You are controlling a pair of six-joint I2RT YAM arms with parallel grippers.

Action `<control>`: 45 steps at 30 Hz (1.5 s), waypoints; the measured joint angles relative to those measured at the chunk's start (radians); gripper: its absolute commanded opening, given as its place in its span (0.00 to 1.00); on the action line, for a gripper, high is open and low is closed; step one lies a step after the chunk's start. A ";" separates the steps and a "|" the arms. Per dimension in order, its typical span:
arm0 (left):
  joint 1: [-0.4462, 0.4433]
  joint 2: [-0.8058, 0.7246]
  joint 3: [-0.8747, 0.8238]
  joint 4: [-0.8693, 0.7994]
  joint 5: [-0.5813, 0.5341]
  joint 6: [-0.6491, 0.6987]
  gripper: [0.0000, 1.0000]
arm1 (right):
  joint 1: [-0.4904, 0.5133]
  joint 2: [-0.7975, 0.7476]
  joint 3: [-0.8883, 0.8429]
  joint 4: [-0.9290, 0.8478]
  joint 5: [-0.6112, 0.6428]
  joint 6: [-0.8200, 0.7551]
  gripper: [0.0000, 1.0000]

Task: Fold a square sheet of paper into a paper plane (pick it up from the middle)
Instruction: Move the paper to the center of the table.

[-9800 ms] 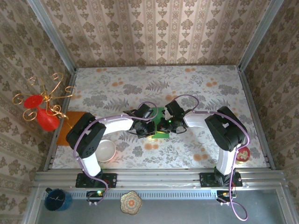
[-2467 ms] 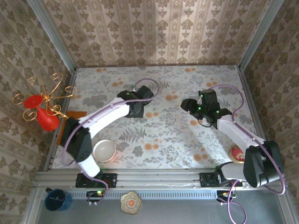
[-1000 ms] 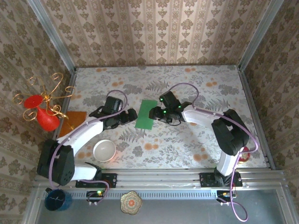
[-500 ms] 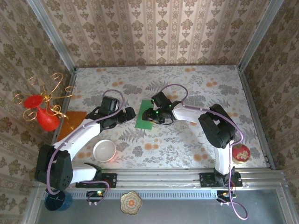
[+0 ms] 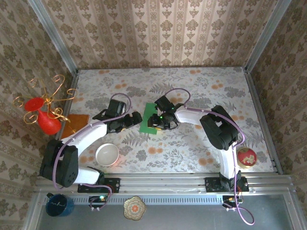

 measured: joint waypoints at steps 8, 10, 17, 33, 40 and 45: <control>-0.058 0.066 0.009 0.012 0.032 -0.005 0.95 | -0.024 -0.035 -0.054 -0.009 -0.001 -0.063 0.43; -0.069 0.085 0.018 0.014 0.041 -0.007 0.92 | -0.042 -0.069 -0.099 -0.014 -0.001 -0.090 0.41; -0.123 0.162 0.063 0.046 0.093 -0.035 0.73 | -0.107 -0.190 -0.233 -0.041 -0.008 -0.159 0.41; -0.206 0.317 0.105 0.149 0.195 -0.114 0.49 | -0.185 -0.197 -0.288 0.116 -0.053 -0.035 0.32; -0.210 0.336 0.108 0.157 0.206 -0.119 0.45 | -0.187 -0.166 -0.283 0.117 -0.067 -0.023 0.29; -0.210 0.351 0.108 0.157 0.207 -0.119 0.44 | -0.190 -0.163 -0.283 0.117 -0.071 -0.023 0.28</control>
